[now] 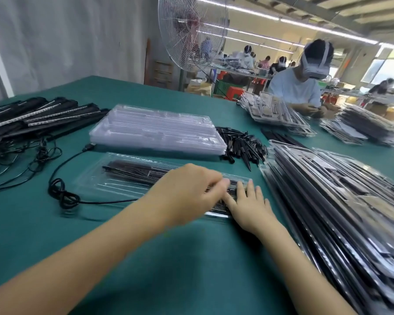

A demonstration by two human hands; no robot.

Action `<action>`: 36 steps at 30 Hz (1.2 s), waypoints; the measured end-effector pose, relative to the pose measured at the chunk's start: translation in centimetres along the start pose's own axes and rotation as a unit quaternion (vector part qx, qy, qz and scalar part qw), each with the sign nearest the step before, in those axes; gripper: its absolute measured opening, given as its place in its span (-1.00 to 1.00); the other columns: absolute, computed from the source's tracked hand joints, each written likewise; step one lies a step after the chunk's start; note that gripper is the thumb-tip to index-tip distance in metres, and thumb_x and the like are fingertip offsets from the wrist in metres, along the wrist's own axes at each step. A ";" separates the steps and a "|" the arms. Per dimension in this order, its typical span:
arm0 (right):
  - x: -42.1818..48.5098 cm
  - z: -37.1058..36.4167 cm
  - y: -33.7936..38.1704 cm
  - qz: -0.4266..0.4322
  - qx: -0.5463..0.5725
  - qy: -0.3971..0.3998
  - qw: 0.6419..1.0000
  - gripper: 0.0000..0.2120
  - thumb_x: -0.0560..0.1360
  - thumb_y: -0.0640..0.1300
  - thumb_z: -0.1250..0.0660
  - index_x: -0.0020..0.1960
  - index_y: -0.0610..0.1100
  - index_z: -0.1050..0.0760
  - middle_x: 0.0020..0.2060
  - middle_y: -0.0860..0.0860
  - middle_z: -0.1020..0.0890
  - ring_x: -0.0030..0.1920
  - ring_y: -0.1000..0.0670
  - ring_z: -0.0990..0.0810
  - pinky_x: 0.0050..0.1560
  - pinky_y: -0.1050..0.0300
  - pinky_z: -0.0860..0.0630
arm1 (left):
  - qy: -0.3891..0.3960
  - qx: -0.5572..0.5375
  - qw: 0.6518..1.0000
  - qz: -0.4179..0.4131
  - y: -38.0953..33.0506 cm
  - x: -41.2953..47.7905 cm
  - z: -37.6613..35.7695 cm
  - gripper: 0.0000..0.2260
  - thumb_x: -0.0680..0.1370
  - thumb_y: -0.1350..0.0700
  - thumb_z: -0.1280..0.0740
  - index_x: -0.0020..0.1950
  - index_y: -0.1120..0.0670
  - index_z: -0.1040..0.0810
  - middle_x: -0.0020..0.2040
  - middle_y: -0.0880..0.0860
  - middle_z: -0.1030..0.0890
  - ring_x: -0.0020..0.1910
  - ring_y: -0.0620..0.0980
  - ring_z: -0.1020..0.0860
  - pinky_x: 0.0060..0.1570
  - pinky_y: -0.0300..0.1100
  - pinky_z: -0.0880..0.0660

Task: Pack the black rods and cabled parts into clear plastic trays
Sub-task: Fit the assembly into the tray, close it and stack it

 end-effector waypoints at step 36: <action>2.8 4.4 0.5 -0.057 0.575 0.236 0.781 -0.95 0.51 -0.33 -0.29 -0.12 -0.25 -0.51 -0.32 -0.07 -0.59 -0.29 0.00 -0.59 -0.31 0.19 -0.52 | 0.155 0.355 0.914 0.125 11.1 -2.3 -4.1 -0.43 0.34 -0.34 0.43 0.24 -0.19 0.59 0.57 0.07 0.09 0.52 0.26 0.04 0.35 0.35 -0.01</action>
Point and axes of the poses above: each hand's wrist, its own x-axis towards the middle knuckle, its own z-axis out of the back of the hand, y = z × x, the point moved 2 cm from there along x, towards the middle knuckle
